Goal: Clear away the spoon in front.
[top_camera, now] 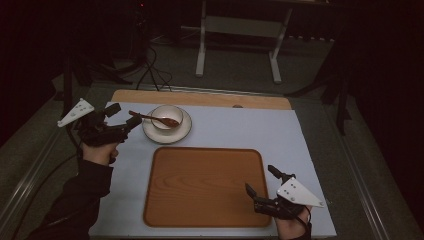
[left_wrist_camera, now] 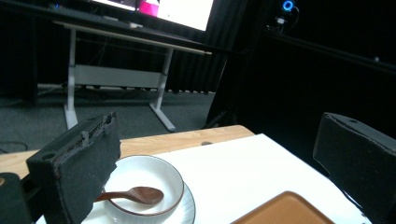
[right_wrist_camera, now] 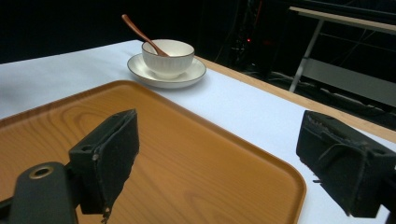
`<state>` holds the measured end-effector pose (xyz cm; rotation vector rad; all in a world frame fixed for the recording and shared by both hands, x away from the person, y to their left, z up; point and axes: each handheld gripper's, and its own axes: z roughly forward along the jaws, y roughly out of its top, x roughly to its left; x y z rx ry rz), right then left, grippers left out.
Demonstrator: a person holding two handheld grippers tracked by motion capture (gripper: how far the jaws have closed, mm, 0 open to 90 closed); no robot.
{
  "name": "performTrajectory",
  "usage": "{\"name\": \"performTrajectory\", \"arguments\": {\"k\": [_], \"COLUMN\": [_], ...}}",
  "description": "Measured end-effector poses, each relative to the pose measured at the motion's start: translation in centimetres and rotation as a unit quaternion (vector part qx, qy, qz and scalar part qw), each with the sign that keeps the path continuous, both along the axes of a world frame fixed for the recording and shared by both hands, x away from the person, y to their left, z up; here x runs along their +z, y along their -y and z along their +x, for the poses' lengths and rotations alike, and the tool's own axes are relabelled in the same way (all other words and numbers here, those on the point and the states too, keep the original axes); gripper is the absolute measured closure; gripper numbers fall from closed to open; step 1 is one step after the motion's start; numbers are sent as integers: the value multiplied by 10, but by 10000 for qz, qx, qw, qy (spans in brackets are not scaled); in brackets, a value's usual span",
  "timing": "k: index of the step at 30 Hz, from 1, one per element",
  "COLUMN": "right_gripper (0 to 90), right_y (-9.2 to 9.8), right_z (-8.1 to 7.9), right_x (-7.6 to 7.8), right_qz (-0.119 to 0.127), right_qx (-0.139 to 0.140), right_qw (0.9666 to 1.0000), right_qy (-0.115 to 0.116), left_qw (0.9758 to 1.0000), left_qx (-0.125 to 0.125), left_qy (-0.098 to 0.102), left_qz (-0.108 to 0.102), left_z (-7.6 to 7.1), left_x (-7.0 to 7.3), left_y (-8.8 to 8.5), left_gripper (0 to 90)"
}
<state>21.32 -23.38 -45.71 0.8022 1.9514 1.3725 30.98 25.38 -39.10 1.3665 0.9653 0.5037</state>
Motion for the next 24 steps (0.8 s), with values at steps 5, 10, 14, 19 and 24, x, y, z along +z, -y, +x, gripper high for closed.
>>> {"name": "performTrajectory", "arguments": {"k": [5,10,14,19,24], "right_gripper": [131,131,131,131,131], "right_y": [-1,-1,-1,-2,-2], "right_z": [1,2,2,2,3], "right_x": [-1,-3,-3,-3,-4], "right_qz": [-4,16,-6,-7,-31], "right_qx": [46,103,128,132,162], "right_qw": [10000,9999,9999,9999,9998], "right_qy": [-28,-102,-80,-94,-112], "left_qw": [9984,9940,9871,9810,9649], "left_qx": [391,550,687,901,1307], "left_qy": [-223,-517,-847,-1032,-1251], "left_qz": [-342,-788,-1176,-1374,-1905], "left_z": [21,36,49,56,60], "left_x": [-12,-24,-40,-53,-73], "left_y": [-8,-16,-19,-20,-25], "left_gripper": [28,33,37,59,98]}}
